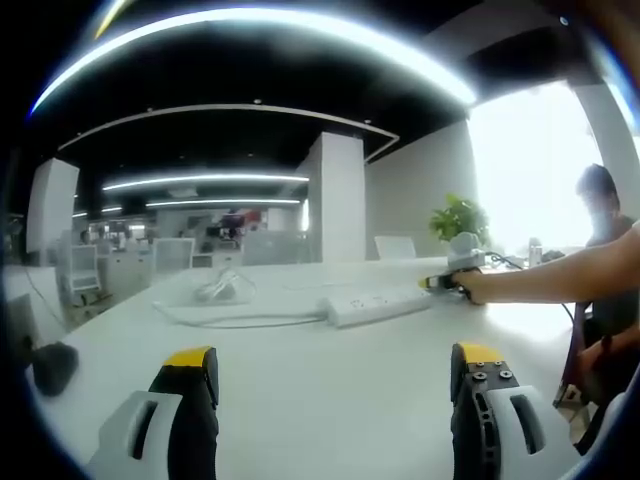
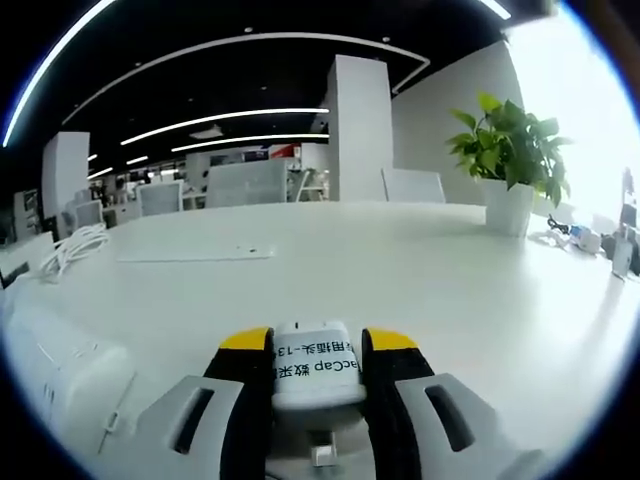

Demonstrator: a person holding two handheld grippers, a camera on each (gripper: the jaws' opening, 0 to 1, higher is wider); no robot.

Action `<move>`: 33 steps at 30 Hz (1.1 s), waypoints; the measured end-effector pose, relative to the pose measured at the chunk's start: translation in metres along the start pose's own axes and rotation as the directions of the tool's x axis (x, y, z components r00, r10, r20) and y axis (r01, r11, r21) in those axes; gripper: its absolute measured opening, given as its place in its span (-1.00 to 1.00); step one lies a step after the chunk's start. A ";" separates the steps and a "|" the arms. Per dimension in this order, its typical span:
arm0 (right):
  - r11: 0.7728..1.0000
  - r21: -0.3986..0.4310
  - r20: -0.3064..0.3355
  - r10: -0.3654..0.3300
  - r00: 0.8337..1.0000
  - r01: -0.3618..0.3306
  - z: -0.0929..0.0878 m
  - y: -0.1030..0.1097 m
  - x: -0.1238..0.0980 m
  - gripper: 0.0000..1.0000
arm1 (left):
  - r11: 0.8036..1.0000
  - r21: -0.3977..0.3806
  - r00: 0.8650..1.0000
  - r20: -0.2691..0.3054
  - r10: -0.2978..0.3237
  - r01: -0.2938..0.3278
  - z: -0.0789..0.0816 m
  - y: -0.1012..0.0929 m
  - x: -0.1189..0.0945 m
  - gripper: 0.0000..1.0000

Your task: Straighten the power strip on the desk, plug the charger into it

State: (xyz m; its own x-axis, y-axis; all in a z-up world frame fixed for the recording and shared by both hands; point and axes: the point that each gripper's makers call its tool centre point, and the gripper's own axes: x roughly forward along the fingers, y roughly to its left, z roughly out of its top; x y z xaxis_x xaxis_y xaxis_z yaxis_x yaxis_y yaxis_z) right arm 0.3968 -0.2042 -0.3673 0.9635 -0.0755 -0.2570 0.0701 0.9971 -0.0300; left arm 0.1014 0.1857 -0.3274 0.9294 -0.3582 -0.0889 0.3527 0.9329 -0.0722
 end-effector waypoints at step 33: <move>0.923 0.293 0.013 0.259 0.966 -0.252 0.016 0.017 0.001 -0.35 | 1.000 0.013 1.000 0.006 -0.004 0.004 0.005 -0.005 0.001 0.99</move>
State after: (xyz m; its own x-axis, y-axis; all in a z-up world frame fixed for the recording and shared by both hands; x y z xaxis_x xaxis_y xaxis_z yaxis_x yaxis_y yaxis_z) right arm 0.4027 -0.1876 -0.3527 0.9519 0.1858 -0.2437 -0.1020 0.9420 0.3197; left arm 0.1008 0.1814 -0.3223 0.9287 -0.3615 -0.0827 0.3575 0.9320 -0.0601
